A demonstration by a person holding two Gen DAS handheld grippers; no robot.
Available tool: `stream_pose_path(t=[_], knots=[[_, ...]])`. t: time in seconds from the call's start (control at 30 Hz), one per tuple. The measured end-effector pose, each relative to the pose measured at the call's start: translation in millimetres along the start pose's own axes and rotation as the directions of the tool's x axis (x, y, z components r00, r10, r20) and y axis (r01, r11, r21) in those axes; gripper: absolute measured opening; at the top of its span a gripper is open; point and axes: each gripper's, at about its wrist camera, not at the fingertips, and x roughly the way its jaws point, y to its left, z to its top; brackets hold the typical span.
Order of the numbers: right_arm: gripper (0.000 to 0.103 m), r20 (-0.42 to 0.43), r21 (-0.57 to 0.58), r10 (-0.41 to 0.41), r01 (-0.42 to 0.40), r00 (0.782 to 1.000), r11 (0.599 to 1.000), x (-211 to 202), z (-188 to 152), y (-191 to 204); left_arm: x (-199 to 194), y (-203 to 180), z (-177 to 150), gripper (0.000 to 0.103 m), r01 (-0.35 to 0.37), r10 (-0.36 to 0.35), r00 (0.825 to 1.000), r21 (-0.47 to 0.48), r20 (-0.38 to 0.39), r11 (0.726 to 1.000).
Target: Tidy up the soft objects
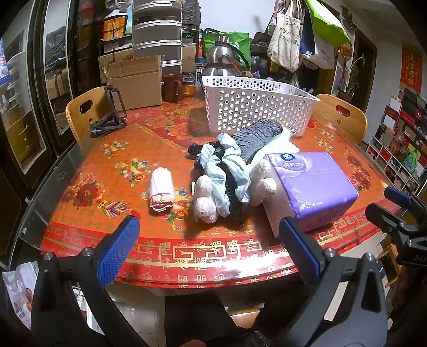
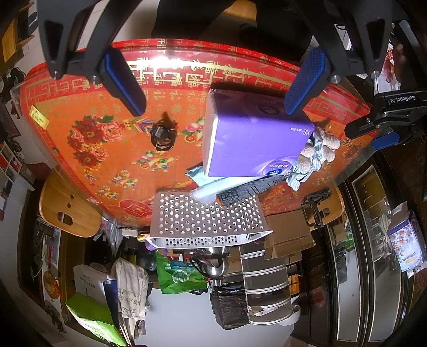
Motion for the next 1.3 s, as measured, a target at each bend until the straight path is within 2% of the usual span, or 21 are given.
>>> stream_pose_path(t=[1.3], knots=[[0.103,-0.006,-0.002,0.008,-0.008,1.0,1.0,1.2,0.4,2.0,0.4,-0.5,0.5,0.103,-0.001,0.001,1.0,0.001,-0.001,1.0]])
